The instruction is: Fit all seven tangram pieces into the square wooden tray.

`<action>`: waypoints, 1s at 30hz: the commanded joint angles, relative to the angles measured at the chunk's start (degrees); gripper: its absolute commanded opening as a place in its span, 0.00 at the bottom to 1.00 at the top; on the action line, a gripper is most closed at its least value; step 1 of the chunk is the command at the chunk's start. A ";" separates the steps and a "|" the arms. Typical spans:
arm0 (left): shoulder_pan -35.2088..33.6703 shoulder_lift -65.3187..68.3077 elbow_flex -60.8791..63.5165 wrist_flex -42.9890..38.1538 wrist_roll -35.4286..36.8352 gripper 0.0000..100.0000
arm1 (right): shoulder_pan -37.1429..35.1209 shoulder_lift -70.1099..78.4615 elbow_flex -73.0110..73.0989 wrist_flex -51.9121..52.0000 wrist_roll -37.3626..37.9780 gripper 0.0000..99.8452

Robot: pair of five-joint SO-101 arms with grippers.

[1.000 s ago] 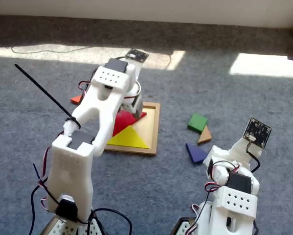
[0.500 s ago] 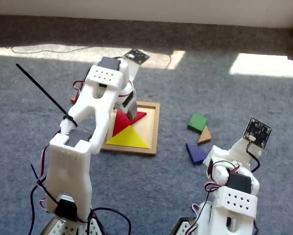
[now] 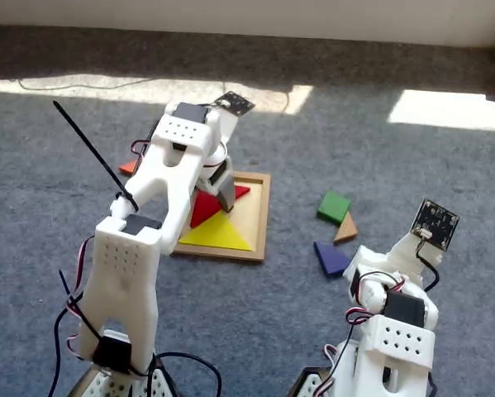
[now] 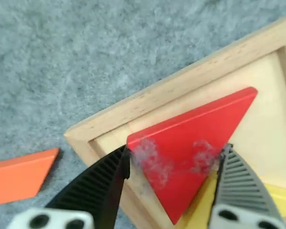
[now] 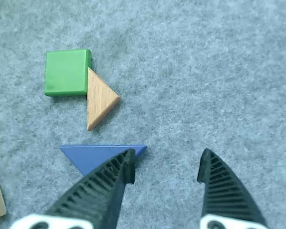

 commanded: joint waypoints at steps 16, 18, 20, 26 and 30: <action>2.95 -0.57 -0.13 -0.35 -0.09 0.08 | -0.66 -1.01 -0.48 -1.10 0.62 0.22; 3.82 -1.10 0.66 -0.09 -0.09 0.01 | -0.66 -1.01 -0.48 -1.10 0.62 0.22; 3.91 -2.07 0.22 0.97 2.11 0.01 | -0.66 -1.01 -0.48 -1.10 0.62 0.22; 3.82 -13.58 2.59 2.29 8.53 0.00 | -0.66 -1.01 -0.48 -1.10 0.62 0.22; 5.41 -22.55 8.75 0.18 11.96 0.00 | -0.66 -1.01 -0.48 -1.10 0.62 0.22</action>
